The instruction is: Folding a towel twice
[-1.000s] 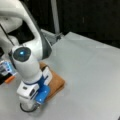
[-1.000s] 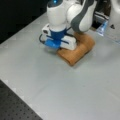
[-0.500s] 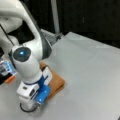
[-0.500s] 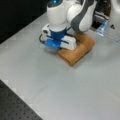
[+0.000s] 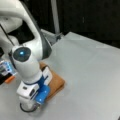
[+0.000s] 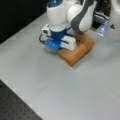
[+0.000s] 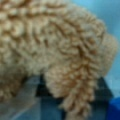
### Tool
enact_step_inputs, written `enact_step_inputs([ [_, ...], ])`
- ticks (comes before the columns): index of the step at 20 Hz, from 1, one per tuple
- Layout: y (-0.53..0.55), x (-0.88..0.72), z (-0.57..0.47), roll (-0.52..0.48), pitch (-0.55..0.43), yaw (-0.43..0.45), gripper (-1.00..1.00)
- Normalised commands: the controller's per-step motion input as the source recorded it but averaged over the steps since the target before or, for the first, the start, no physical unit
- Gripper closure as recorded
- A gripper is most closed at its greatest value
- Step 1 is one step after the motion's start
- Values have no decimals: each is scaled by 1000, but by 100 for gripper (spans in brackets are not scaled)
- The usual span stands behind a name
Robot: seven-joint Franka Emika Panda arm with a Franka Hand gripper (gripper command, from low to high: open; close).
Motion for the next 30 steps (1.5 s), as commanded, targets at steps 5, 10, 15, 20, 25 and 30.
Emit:
enact_step_inputs([
  [5,-98,-127,-195,40,-127,-19,100],
  [10,-102,-134,-168,-37,-13,-88,-100],
  [15,-89,-116,-137,-68,-6,-50,100],
  [20,-3,-85,-132,-71,-14,20,100],
  [25,54,-98,-91,-76,-7,55,100],
  [30,4,-157,99,-144,64,86,100],
])
